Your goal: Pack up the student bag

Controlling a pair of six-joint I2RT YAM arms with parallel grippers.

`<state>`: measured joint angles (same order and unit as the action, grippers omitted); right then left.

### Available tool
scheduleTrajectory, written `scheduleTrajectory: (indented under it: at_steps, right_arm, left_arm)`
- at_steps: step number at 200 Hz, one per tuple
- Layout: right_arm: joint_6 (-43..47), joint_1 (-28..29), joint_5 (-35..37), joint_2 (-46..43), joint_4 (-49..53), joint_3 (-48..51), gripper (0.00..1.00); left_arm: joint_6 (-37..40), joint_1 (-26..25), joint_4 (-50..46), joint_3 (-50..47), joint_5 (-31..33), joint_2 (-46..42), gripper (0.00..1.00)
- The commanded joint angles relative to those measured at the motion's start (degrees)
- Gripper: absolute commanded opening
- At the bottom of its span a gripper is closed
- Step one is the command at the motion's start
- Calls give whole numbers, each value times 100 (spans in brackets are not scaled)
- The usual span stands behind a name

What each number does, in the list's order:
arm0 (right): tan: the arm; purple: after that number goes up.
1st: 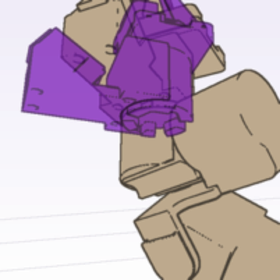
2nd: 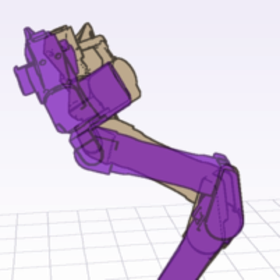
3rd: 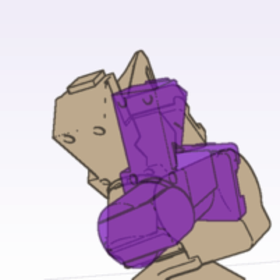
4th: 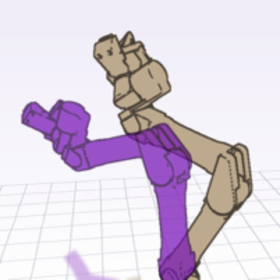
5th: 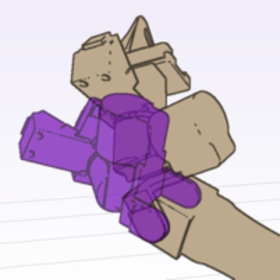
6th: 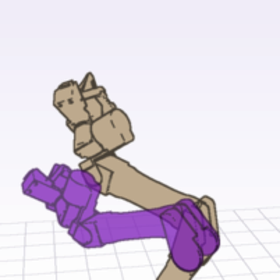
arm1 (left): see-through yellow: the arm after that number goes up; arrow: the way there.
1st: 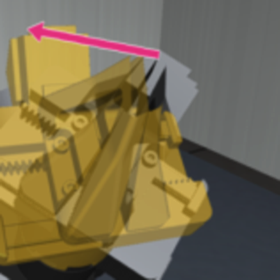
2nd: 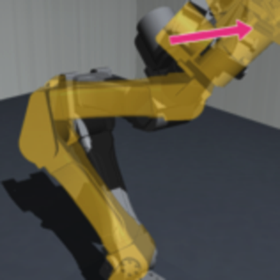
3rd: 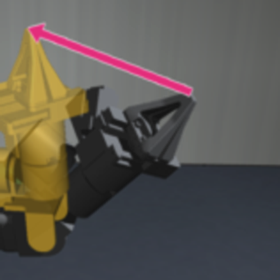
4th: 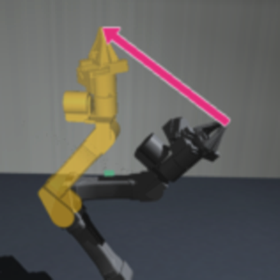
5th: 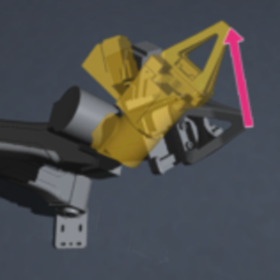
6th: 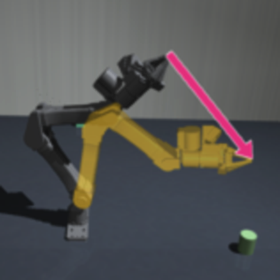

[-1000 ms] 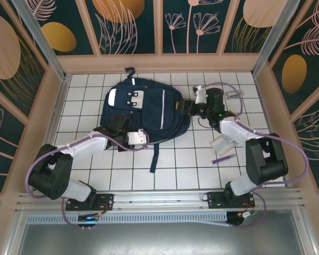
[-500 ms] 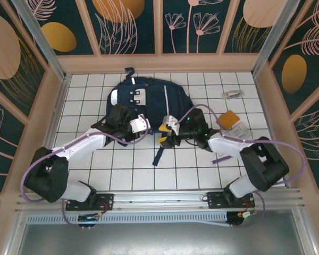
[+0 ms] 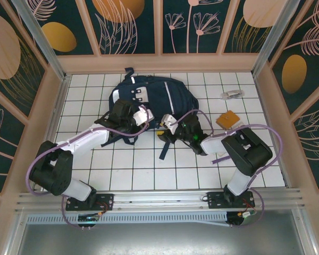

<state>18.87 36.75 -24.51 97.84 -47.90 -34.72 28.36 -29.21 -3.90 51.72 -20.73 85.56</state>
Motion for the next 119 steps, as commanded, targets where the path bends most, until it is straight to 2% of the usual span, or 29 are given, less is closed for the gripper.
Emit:
scheduleTrajectory:
  at_steps: [1,21,59,83,102,119]
  right_arm:
    - [-315,25,601,256,-1013,104,41]
    - [-530,49,427,469,-1325,80,33]
    - [-956,148,431,755,-1875,61,27]
    - [-1188,290,1182,886,-2122,37,25]
    - [-1395,331,1624,934,-2213,47,15]
    - [-1335,333,1716,874,-2342,178,7]
  left_arm:
    - [-238,12,715,218,-576,17,0]
    - [-272,8,915,134,-660,-26,0]
    - [-375,7,1233,7,-678,-101,0]
    - [-382,12,1295,-32,-704,-83,0]
    - [-419,8,1296,-31,-656,-66,0]
    - [-378,10,1220,-17,-503,-57,0]
